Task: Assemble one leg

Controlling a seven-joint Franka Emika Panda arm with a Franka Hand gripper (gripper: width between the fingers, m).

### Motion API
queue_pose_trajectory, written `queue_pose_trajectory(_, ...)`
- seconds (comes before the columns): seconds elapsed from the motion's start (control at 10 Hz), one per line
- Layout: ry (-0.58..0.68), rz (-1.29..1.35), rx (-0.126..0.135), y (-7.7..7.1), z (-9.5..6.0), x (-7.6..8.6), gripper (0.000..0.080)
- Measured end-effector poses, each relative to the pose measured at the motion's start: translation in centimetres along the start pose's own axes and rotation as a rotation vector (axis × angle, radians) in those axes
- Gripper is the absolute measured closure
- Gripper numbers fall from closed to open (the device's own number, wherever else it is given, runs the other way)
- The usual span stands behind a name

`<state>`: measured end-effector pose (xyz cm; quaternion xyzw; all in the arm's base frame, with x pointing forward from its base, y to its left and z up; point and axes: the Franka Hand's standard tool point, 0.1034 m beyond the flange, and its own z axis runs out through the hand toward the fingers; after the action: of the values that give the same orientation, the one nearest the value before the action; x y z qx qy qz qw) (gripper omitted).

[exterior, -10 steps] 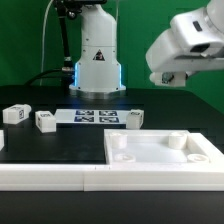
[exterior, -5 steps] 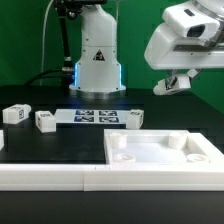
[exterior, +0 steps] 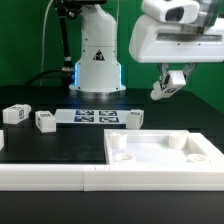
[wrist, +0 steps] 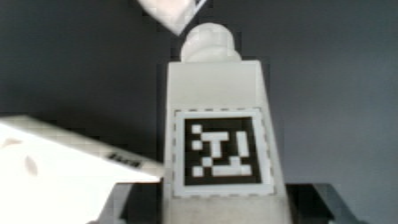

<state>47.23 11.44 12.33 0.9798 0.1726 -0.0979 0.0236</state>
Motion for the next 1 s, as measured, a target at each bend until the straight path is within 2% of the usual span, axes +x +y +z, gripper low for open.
queue_pose_trajectory(0.1, 0.051, 0.004, -0.002, 0.7, -0.8, 0.7, 0.0508)
queue_pose_trajectory(0.4, 0.306, -0.002, -0.014, 0.5, -0.5, 1.4, 0.0508)
queue_pose_trajectory(0.5, 0.339, -0.003, -0.015, 0.6, -0.3, 1.3, 0.0508)
queue_pose_trajectory(0.6, 0.325, -0.006, -0.016, 1.1, -1.0, 2.0, 0.0508)
queue_pose_trajectory(0.8, 0.329, 0.003, -0.009, 2.5, -2.4, 5.0, 0.0508)
queue_pose_trajectory(0.9, 0.339, 0.009, -0.008, 3.0, -2.4, 6.7, 0.0508)
queue_pose_trajectory(1.0, 0.345, 0.012, -0.006, 3.3, -2.4, 7.5, 0.0508)
